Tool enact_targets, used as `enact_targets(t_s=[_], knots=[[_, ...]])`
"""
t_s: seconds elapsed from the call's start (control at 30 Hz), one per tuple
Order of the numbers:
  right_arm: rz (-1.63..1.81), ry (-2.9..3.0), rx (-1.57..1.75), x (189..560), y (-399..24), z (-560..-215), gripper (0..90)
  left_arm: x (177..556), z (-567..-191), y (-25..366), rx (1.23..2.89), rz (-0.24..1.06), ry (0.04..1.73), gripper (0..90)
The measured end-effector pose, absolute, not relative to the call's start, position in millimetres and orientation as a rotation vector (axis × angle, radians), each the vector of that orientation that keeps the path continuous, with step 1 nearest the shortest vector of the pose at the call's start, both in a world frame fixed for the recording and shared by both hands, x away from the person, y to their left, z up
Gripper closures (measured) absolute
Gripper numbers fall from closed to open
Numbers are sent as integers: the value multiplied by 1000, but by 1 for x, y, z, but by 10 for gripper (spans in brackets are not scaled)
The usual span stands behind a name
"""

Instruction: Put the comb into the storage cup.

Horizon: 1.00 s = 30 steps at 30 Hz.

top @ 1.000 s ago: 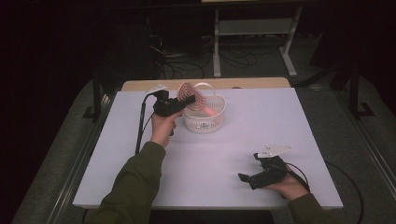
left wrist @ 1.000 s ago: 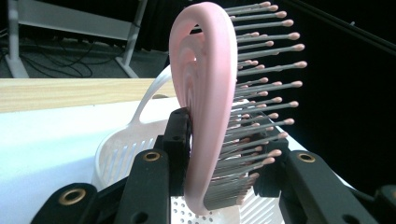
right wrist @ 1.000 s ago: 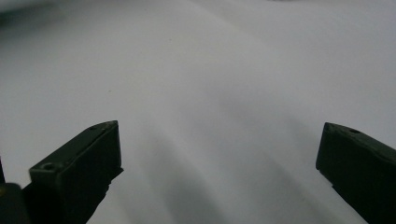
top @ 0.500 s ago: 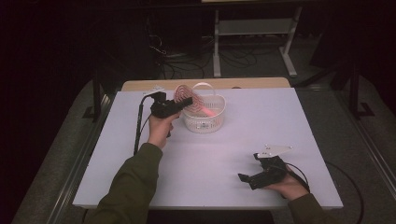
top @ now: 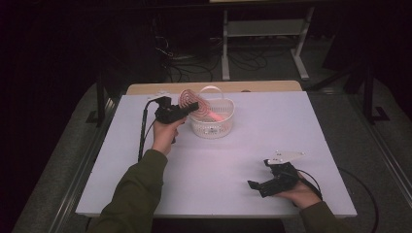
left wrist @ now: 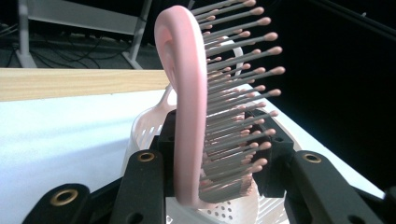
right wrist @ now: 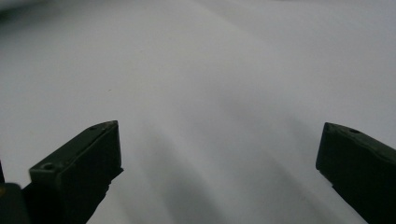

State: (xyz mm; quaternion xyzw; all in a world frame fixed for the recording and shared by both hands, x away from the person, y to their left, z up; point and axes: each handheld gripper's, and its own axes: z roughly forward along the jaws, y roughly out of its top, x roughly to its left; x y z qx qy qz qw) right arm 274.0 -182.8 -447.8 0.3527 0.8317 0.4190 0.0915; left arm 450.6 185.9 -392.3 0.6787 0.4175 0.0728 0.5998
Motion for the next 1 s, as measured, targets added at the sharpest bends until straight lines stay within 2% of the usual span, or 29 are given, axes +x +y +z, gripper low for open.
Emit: enact_targets(t_s=[0.63, 1.0], knots=[[1243, 2472, 1047, 274, -183, -448, 0, 451, -392, 190, 1605, 256, 964, 553], [1244, 2473, 1046, 274, -182, -448, 0, 449, -390, 194, 1620, 295, 952, 463]])
